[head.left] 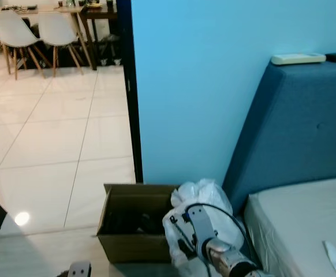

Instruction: Clean up the room

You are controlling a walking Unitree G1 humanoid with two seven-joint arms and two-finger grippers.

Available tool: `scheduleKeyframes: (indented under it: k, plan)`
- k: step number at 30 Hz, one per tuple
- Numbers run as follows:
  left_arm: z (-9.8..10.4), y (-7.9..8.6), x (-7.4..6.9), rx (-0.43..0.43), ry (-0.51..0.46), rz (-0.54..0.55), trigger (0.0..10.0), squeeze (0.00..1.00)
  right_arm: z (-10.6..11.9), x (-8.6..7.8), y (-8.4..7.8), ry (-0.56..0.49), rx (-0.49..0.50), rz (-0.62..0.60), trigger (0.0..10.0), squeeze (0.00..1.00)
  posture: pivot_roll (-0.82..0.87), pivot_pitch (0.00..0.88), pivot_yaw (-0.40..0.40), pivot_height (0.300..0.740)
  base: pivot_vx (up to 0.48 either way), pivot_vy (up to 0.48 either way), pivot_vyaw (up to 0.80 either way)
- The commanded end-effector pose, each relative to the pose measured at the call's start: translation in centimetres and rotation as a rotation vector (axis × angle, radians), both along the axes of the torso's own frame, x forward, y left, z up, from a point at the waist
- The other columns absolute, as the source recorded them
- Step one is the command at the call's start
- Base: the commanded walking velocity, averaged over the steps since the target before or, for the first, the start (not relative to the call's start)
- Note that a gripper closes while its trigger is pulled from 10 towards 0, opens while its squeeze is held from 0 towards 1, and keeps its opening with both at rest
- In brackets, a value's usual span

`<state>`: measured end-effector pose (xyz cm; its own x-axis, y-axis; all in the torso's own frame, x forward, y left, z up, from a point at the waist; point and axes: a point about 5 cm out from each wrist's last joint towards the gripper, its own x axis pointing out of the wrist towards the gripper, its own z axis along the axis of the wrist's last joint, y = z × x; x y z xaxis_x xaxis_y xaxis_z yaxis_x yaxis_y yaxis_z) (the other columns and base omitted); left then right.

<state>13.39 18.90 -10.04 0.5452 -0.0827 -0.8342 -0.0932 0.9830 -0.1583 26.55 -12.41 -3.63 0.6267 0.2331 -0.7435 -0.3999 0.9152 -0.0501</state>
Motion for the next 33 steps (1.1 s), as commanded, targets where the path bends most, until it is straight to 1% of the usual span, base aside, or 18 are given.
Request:
scheduleKeyframes:
  k: [1, 3, 6, 7, 9, 12, 13, 14, 16, 25, 27, 29, 31, 32, 33]
  plan:
    - [-0.9, -0.4, -2.4, -0.009, 0.100, -0.018, 10.0, 0.00, 0.0, 0.0, 0.2, -0.017, -0.031, 0.030, 10.0, 0.00, 0.02, 0.053, -0.034, 0.642, 0.000, 0.000, 0.00]
    - [-0.9, -0.4, -2.3, -0.009, 0.100, -0.018, 10.0, 0.00, 0.0, 0.1, 0.1, -0.022, -0.047, 0.037, 10.0, 0.00, 0.02, 0.052, -0.034, 0.642, 0.000, 0.000, 0.00]
    - [-0.9, -0.4, -2.3, -0.010, 0.098, -0.019, 10.0, 0.00, 0.1, 0.2, -0.3, -0.052, -0.143, 0.093, 10.0, 0.00, 0.01, 0.048, -0.032, 0.642, 0.000, 0.000, 0.00]
    - [-0.9, -0.4, -2.3, -0.010, 0.098, -0.019, 10.0, 0.00, 0.1, 0.2, -0.3, -0.052, -0.143, 0.093, 10.0, 0.00, 0.01, 0.048, -0.032, 0.642, 0.000, 0.000, 0.00]
    - [-0.9, -0.5, -2.2, -0.010, 0.098, -0.021, 10.0, 0.00, 0.2, 0.3, -0.5, -0.076, -0.185, 0.118, 10.0, 0.00, 0.01, 0.044, -0.031, 0.642, 0.000, 0.000, 0.00]
    - [-0.9, -0.5, -2.2, -0.009, 0.098, -0.022, 10.0, 0.00, 0.2, 0.3, -0.6, -0.083, -0.193, 0.122, 10.0, 0.00, 0.01, 0.044, -0.031, 0.642, 0.000, 0.000, 0.00]
    - [-0.8, -0.5, -2.1, -0.010, 0.097, -0.022, 10.0, 0.00, 0.3, 0.4, -0.8, -0.093, -0.202, 0.114, 0.0, 0.00, 0.01, 0.036, -0.030, 0.642, 0.000, 0.000, 0.00]
    - [-0.8, -0.5, -2.1, -0.010, 0.097, -0.022, 10.0, 0.00, 0.3, 0.4, -0.8, -0.093, -0.202, 0.114, 0.0, 0.00, 0.01, 0.036, -0.030, 0.642, 0.000, 0.000, 0.00]
    - [-0.8, -0.8, -1.9, -0.015, 0.092, -0.025, 10.0, 0.00, 0.6, 0.8, -1.6, -0.124, -0.225, 0.071, 0.0, 0.00, 0.01, 0.031, -0.029, 0.642, 0.000, 0.000, 0.00]
    - [-0.8, -0.9, -1.9, -0.016, 0.093, -0.033, 10.0, 0.00, 1.0, 1.3, -2.7, -0.155, -0.218, -0.022, 0.0, 0.00, 0.00, 0.024, -0.028, 0.642, 0.000, 0.000, 0.00]
    - [-0.8, -0.9, -2.0, -0.015, 0.096, -0.035, 10.0, 0.00, 1.1, 1.4, -3.3, -0.152, -0.168, -0.097, 0.0, 0.00, 0.01, 0.005, -0.029, 0.642, 0.000, 0.000, 0.00]
    - [-0.8, -0.9, -2.0, -0.015, 0.096, -0.035, 10.0, 0.00, 1.1, 1.4, -3.3, -0.152, -0.168, -0.097, 0.0, 0.00, 0.01, 0.005, -0.029, 0.642, 0.000, 0.000, 0.00]
    - [-0.9, -0.9, -2.0, -0.014, 0.099, -0.036, 10.0, 0.00, 1.2, 1.4, -3.5, -0.156, -0.099, -0.144, 0.0, 0.00, 0.01, 0.000, -0.033, 0.642, 0.000, 0.000, 0.00]
    - [-0.9, -0.9, -2.0, -0.014, 0.099, -0.036, 10.0, 0.00, 1.2, 1.4, -3.5, -0.156, -0.099, -0.144, 0.0, 0.00, 0.01, 0.000, -0.033, 0.642, 0.000, 0.000, 0.00]
    - [-0.9, -0.9, -1.9, -0.013, 0.099, -0.035, 10.0, 0.00, 1.4, 1.5, -3.3, -0.166, -0.064, -0.148, 0.0, 0.00, 0.01, 0.000, -0.032, 0.642, 0.000, 0.000, 0.00]
